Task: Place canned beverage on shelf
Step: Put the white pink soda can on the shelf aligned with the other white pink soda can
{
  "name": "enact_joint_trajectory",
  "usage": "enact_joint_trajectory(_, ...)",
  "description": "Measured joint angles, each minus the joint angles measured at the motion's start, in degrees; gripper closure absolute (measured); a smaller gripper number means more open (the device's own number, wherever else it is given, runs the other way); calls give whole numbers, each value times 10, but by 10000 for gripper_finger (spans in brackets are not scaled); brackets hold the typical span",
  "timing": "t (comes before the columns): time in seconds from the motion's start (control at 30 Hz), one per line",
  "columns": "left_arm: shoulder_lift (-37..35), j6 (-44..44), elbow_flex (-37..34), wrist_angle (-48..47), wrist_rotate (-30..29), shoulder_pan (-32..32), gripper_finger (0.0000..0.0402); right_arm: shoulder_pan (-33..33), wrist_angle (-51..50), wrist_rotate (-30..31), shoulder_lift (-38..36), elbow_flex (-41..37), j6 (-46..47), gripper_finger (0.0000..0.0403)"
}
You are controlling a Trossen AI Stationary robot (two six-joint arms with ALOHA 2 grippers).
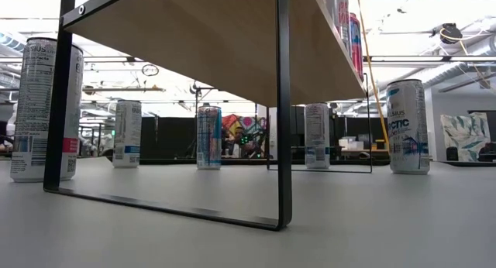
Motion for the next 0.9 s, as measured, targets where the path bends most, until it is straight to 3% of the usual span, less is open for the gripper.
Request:
enact_joint_trajectory(0.4, -12, -36, -1, -17, 52, -1, 35, -3, -15, -44, -1, 0, -7, 196)
enact_joint_trajectory(0.9, -86, -36, 0, -57, 80, 10, 26, 2, -90, -78, -17, 0, -9, 196)
